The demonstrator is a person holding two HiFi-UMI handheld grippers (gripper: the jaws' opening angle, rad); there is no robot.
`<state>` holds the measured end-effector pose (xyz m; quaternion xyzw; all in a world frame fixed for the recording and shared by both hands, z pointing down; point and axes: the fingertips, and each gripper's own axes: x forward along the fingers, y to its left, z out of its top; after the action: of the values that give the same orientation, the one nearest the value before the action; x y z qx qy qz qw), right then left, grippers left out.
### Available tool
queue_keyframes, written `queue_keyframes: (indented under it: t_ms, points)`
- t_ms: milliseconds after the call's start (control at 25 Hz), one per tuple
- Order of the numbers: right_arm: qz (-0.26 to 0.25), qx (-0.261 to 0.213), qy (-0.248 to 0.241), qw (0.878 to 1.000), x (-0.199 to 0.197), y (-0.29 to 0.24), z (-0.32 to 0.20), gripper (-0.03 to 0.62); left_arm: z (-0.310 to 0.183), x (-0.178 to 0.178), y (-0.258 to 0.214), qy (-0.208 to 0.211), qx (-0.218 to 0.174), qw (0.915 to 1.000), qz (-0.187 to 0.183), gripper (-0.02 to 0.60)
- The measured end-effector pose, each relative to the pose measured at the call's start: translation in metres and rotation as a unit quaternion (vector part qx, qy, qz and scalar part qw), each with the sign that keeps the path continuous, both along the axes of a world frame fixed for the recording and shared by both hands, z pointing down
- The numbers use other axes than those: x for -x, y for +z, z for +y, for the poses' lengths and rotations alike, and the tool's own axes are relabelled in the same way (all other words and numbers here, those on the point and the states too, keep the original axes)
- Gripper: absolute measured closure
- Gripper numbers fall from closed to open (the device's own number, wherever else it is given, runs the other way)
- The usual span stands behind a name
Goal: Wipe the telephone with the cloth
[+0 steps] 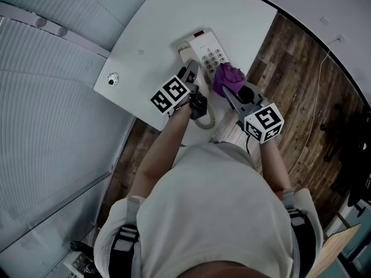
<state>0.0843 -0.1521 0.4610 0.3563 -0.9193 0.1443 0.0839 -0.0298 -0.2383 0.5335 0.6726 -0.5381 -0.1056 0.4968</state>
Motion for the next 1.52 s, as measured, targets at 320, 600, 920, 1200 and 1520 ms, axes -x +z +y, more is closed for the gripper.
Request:
queue_keyframes:
  t_ms: [320, 600, 920, 1200, 1520]
  points:
    - [0.002, -0.002, -0.002, 1.0, 0.0, -0.002, 0.002, 0.511, 0.017, 0.004, 0.0, 0.028, 0.001, 0.9994, -0.022, 0.369]
    - [0.014, -0.016, 0.011, 1.0, 0.003, -0.008, 0.003, 0.511, 0.042, 0.018, -0.013, 0.06, -0.022, 0.996, -0.063, 0.513]
    - [0.025, -0.025, 0.036, 0.999, 0.025, -0.015, 0.025, 0.511, 0.079, 0.018, -0.021, 0.15, -0.049, 0.9808, -0.114, 0.56]
    - [0.028, -0.027, 0.066, 0.997, 0.039, -0.02, 0.059, 0.511, 0.118, 0.014, -0.028, 0.228, -0.067, 0.9619, -0.135, 0.561]
    - [0.026, -0.027, 0.121, 0.992, 0.057, -0.025, 0.095, 0.511, 0.158, 0.032, -0.041, 0.286, -0.084, 0.9441, -0.141, 0.561]
